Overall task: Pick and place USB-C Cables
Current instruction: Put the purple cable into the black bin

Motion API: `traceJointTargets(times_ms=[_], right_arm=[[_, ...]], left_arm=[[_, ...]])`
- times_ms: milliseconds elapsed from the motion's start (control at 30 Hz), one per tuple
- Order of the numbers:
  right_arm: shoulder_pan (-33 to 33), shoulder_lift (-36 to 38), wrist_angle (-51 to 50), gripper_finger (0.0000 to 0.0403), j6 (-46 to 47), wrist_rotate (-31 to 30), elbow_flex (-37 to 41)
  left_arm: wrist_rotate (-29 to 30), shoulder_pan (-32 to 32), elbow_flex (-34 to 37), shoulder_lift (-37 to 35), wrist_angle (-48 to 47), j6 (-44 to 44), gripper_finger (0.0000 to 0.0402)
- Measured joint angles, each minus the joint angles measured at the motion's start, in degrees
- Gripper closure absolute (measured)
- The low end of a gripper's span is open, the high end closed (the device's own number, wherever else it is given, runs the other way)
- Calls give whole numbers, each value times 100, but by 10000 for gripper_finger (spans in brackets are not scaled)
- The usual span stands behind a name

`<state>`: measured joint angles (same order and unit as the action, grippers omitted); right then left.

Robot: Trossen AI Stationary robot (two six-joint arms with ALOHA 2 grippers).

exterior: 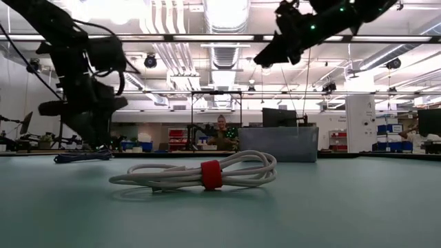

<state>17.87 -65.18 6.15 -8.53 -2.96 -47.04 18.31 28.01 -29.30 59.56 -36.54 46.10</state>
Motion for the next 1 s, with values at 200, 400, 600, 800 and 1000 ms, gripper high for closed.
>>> traceJointTargets(times_ms=[200,400,600,800,1000], right_arm=[[0,424,164,325,-96,-2,150],[0,430,137,327,-29,13,163],[0,323,141,323,-112,0,163],[2,319,140,332,-157,-2,163],[2,319,140,335,-199,-3,163]], left_arm=[[140,11,-7,405,-325,10,246],[859,60,-255,752,-364,-588,246],[1809,330,-476,1262,-297,-1267,246],[1318,571,-442,1928,-299,-1341,246],[1507,643,-518,2449,-182,-1294,247]])
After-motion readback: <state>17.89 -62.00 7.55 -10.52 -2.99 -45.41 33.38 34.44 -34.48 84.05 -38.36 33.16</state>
